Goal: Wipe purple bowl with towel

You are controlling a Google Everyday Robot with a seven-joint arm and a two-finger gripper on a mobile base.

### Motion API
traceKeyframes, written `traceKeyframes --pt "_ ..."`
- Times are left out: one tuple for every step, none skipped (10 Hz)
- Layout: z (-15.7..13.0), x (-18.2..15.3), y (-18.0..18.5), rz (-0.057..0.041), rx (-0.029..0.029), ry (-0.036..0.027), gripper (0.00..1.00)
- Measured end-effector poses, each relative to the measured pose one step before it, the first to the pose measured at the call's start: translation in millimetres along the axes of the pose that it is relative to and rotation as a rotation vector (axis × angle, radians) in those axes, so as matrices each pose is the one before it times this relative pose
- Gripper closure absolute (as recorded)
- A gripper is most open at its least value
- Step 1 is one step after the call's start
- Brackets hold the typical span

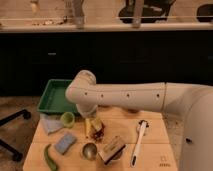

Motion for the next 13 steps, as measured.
traceKeyframes --pt "0.08 0.43 0.45 0.00117 -0.00057 -0.00008 0.2" --pt "-0.02 0.4 0.26 0.00102 -0.00002 0.00004 0.2" --pt "0.14 -0.01 0.42 0.0013 0.00021 -0.00179 0.2" --pt "3.14 0.28 2.51 0.00165 -0.0058 -0.00386 0.2" --pt "5.56 -1.29 0.71 -0.00566 -0.00596 -0.00155 0.2" --pt "7.97 -8.16 -5.53 -0.02178 -0.00098 -0.00463 0.2" --pt "2.05 -9.88 -8.65 -0.02225 0.00252 0.00039 0.2" --pt "-0.05 -9.19 -8.32 -0.01858 0.00425 -0.00081 0.2" --pt "-1.69 -10.22 -10.29 -0.02306 0.00605 0.00376 0.2" --pt "-3.86 -12.65 -11.83 -0.02843 0.00689 0.00309 0.2" --pt "-4.35 -9.05 -9.58 -0.02219 0.00602 0.0048 0.2" --pt "-4.19 -8.49 -9.81 -0.02047 0.0048 0.00396 0.2" --pt "-2.99 -8.17 -10.1 -0.01878 0.00349 0.00357 0.2"
